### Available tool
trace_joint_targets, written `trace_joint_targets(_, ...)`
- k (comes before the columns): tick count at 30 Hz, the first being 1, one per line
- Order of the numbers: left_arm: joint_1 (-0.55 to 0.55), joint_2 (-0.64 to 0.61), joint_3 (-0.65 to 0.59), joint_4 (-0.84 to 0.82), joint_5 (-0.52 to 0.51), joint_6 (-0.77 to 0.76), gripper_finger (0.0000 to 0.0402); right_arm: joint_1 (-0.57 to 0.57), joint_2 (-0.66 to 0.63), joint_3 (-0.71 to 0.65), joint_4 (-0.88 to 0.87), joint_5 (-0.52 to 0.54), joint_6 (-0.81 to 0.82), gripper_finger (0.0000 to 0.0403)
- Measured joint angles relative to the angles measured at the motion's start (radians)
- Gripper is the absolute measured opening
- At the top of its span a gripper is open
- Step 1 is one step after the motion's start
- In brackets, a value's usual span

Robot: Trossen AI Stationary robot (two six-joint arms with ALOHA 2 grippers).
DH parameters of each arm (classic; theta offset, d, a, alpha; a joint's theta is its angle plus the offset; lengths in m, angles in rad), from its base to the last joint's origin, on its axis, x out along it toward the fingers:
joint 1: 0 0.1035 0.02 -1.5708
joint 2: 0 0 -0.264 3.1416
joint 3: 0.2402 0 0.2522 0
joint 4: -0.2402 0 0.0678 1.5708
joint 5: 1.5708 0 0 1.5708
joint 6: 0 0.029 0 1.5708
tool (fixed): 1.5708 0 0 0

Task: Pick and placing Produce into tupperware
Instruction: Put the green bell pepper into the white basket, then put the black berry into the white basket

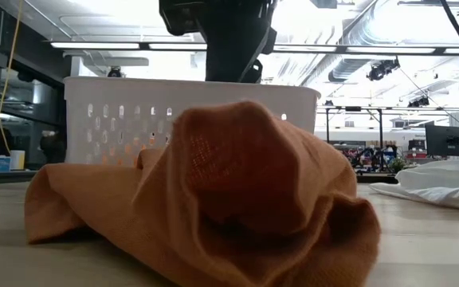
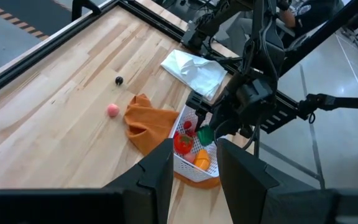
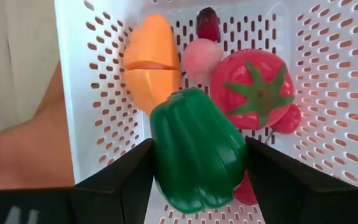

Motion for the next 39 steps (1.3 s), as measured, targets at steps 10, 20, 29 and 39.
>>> trace_joint_targets(10, 0.000, 0.000, 0.000, 0.000, 0.000, -0.001, 0.0111, 0.000, 0.000, 0.000, -0.005, -0.029, 0.006, 0.0216)
trace_joint_targets(20, 0.000, 0.000, 0.000, 0.000, 0.000, -0.002, 0.0111, -0.009, -0.001, 0.000, -0.017, -0.063, 0.000, 0.0248)
trace_joint_targets(29, 0.000, 0.000, 0.000, 0.000, 0.000, -0.002, 0.0111, -0.011, -0.002, 0.001, -0.027, -0.052, -0.012, 0.0286)
trace_joint_targets(39, 0.000, 0.000, 0.000, 0.000, 0.000, 0.000, 0.0111, -0.025, -0.043, 0.002, -0.064, -0.044, -0.061, 0.0272)
